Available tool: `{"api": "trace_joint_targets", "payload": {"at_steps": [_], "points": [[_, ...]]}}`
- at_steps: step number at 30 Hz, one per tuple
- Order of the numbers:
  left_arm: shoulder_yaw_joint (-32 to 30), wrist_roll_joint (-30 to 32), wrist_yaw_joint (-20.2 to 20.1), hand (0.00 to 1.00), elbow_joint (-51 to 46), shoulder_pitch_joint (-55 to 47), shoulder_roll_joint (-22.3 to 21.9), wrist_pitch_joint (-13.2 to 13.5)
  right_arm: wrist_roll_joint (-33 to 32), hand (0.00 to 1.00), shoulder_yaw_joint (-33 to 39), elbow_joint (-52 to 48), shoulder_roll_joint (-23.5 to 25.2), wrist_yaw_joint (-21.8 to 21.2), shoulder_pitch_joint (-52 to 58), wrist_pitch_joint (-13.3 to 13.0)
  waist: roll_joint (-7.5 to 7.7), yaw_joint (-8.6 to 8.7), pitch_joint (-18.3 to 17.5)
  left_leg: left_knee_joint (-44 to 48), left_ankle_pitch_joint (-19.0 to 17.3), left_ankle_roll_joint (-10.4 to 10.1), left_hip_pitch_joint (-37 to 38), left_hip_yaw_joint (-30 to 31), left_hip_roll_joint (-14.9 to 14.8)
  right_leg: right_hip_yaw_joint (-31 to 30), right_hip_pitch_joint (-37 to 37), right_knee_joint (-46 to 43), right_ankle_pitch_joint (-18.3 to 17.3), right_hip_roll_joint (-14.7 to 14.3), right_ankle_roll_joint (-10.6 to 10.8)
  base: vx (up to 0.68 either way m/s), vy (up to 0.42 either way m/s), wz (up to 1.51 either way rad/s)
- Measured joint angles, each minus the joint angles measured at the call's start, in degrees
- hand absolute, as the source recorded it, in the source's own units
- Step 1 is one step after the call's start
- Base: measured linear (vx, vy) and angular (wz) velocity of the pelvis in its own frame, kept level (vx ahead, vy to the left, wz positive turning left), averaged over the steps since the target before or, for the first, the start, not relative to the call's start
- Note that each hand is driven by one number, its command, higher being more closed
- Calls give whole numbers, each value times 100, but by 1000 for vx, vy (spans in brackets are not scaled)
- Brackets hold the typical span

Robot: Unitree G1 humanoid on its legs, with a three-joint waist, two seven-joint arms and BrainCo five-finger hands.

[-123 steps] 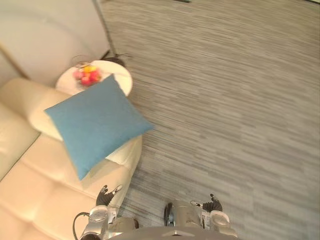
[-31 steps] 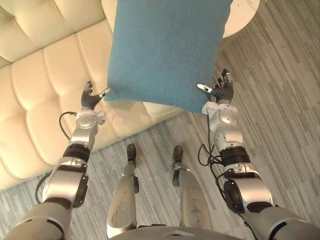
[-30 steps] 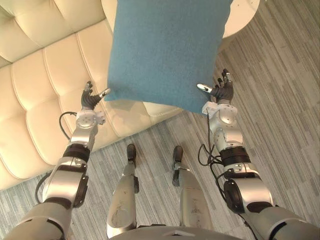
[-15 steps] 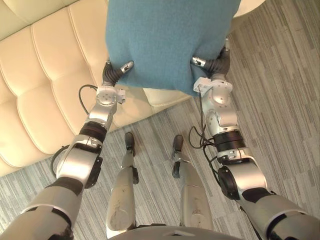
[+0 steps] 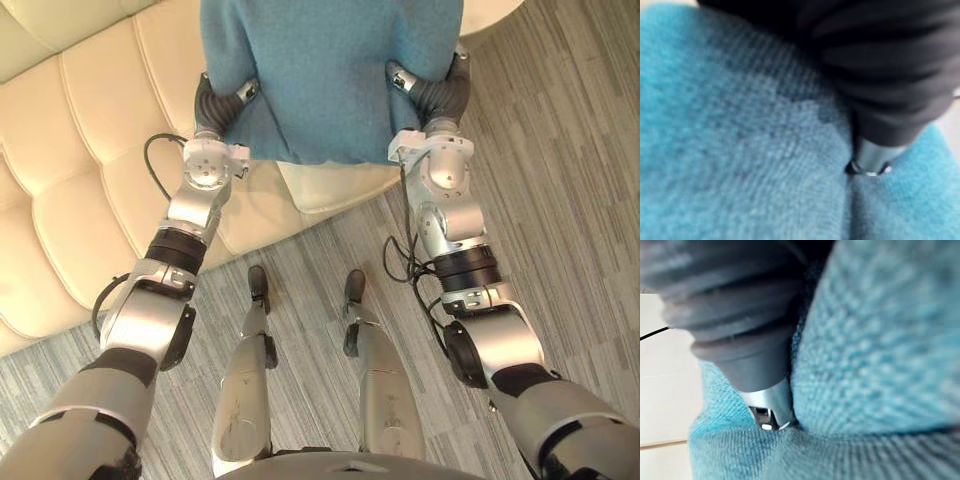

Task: Pick up cushions and gather them together orderly.

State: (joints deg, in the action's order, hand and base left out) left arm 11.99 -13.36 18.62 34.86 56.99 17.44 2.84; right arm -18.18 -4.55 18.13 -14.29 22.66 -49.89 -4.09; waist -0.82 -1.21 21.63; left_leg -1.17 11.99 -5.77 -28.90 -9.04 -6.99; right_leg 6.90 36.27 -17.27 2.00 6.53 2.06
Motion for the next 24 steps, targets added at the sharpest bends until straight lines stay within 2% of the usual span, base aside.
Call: {"api": "trace_joint_targets", "payload": {"at_steps": [5, 7, 12, 15, 20, 24], "points": [[144, 18, 69, 100, -1161, -662, 3, 14, 4, 100, 4, -465, 65, -5, 1070, -1, 0, -13, -1, -16, -23, -24, 315, 152, 19, 123, -331, -147, -191, 26, 11, 30, -51, 14], [155, 16, 121, 100, -1841, -1326, -27, 39, 75, 100, 4, -996, 247, -7, 1639, 0, 1, -3, -2, -92, -37, -43, 581, 188, 45, 149, -505, -311, -347, 34, 5, 38, -73, 10], [-144, 21, 158, 100, -3158, -2987, -621, 92, 733, 100, -4, -2170, 634, -123, 2829, -5, 1, 46, -55, -310, -27, -46, 1119, 336, 91, 300, -921, -539, -644, 92, 6, 56, -60, 16], [-345, 9, 151, 100, -3834, -4035, -1039, 191, 908, 100, -129, -2532, 817, -375, 3431, -139, -3, 113, -114, -332, -30, -39, 1369, 448, 124, 381, -1253, -461, -687, 107, 32, 65, -22, 14], [-485, -1, -77, 100, -4527, -5941, -1338, 327, 826, 100, -594, -2627, 1129, -1016, 4760, -327, -3, 102, -876, -338, -217, -22, 1827, 455, 104, 456, -1936, -21, -665, 63, 82, 81, 10, 3], [-579, -26, -189, 100, -4595, -6645, -1358, 459, 616, 100, -885, -2624, 1161, -1265, 5231, -370, -4, 29, -1267, -337, -340, -50, 2061, 444, 55, 462, -2353, 401, -544, -29, 123, 37, 16, -2]]}}
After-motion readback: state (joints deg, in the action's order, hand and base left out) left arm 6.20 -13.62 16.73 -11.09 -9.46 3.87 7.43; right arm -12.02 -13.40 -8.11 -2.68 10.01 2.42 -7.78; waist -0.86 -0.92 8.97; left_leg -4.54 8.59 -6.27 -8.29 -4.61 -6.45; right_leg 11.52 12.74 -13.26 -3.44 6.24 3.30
